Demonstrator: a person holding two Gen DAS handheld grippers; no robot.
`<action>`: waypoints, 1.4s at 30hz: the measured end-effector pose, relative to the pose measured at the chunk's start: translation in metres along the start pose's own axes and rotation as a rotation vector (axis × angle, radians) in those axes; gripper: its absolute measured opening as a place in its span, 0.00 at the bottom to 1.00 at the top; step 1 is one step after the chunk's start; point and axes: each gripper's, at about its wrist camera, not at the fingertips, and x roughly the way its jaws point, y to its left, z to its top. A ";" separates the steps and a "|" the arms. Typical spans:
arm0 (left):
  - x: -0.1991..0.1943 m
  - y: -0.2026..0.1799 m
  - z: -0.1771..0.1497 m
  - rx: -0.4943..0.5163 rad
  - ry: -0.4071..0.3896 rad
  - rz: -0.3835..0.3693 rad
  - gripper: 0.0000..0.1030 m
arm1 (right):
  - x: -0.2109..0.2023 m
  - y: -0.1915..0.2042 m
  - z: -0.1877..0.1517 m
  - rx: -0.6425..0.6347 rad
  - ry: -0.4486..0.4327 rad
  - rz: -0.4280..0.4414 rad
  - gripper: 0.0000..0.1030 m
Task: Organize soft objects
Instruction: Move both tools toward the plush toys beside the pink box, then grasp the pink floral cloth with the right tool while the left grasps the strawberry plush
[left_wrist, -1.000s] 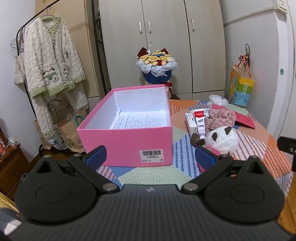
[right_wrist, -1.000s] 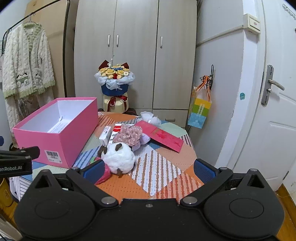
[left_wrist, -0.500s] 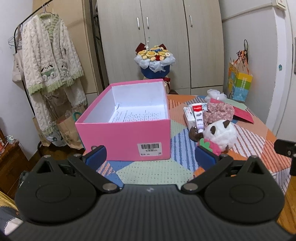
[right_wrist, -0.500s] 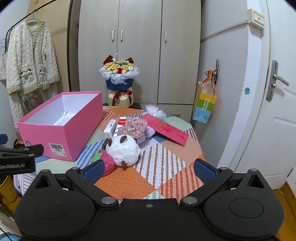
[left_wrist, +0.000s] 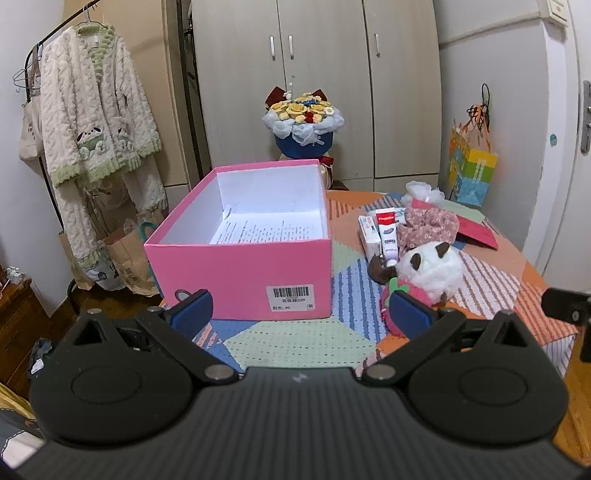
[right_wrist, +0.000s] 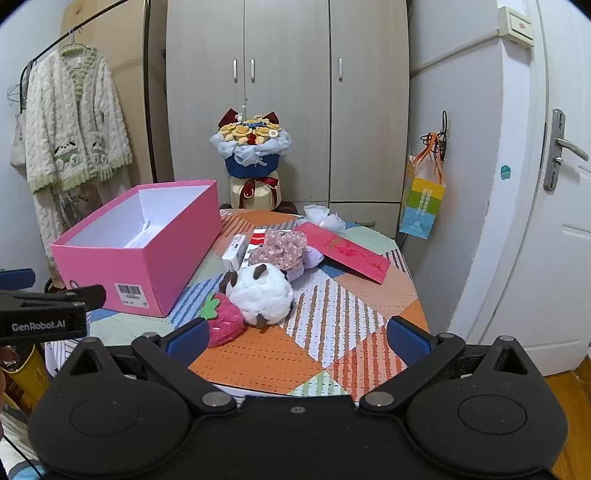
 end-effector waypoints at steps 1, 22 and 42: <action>-0.001 0.000 0.000 0.000 -0.004 -0.002 1.00 | -0.001 0.000 0.000 0.000 0.000 0.002 1.00; -0.003 -0.006 -0.005 0.012 0.007 -0.040 1.00 | -0.008 -0.012 -0.002 0.034 -0.009 0.070 1.00; 0.060 -0.027 0.014 0.032 -0.016 -0.197 1.00 | 0.052 -0.026 0.037 -0.019 -0.086 0.216 1.00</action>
